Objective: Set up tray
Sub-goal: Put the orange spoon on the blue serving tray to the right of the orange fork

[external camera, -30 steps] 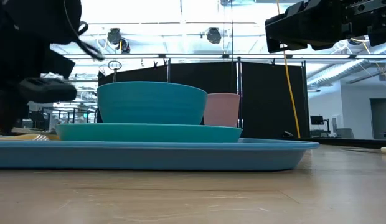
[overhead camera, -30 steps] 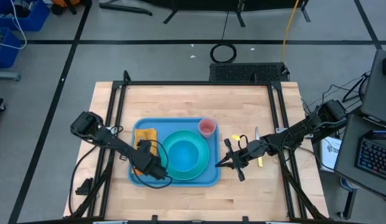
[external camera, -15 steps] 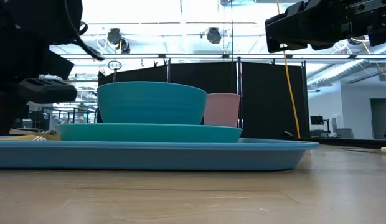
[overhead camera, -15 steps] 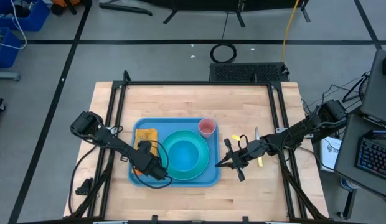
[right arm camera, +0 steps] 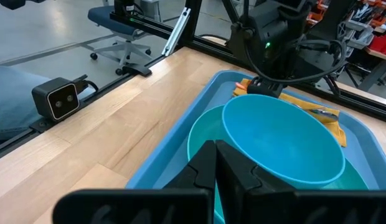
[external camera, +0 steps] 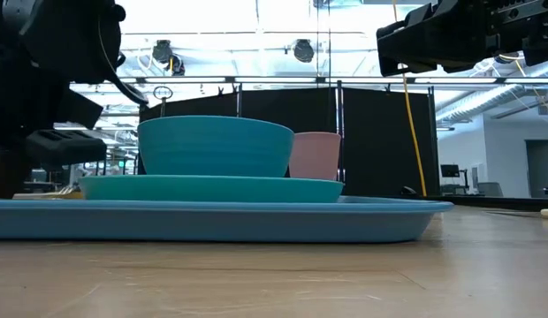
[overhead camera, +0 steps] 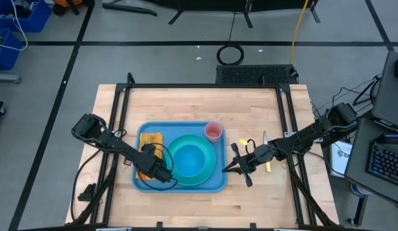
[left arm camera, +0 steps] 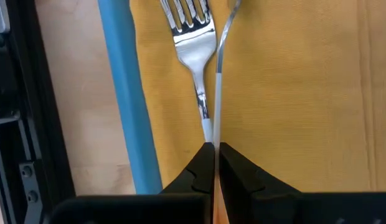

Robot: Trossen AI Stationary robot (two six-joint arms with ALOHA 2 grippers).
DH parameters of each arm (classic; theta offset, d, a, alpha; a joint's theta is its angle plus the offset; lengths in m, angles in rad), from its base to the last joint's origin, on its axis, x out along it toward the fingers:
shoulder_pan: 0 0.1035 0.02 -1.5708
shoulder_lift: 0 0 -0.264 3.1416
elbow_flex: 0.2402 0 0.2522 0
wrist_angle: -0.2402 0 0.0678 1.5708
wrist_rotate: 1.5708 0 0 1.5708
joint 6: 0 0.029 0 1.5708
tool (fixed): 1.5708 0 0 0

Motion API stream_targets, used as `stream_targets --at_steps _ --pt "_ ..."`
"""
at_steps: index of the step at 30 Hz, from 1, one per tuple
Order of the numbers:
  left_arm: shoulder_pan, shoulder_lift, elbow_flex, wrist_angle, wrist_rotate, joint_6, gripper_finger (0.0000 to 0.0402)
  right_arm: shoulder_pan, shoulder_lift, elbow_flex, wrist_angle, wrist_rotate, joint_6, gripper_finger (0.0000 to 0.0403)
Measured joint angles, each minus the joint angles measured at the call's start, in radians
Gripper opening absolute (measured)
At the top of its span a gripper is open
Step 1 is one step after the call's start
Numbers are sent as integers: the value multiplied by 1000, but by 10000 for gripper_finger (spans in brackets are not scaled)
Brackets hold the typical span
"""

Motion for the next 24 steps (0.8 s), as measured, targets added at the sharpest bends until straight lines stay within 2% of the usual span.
stream_targets --at_steps 13,24 --pt "-8 4 7 4 -26 -36 20 0 0 0 0 0 0 0" --pt "-14 6 32 33 -65 -43 68 0 0 0 -1 0 0 0"
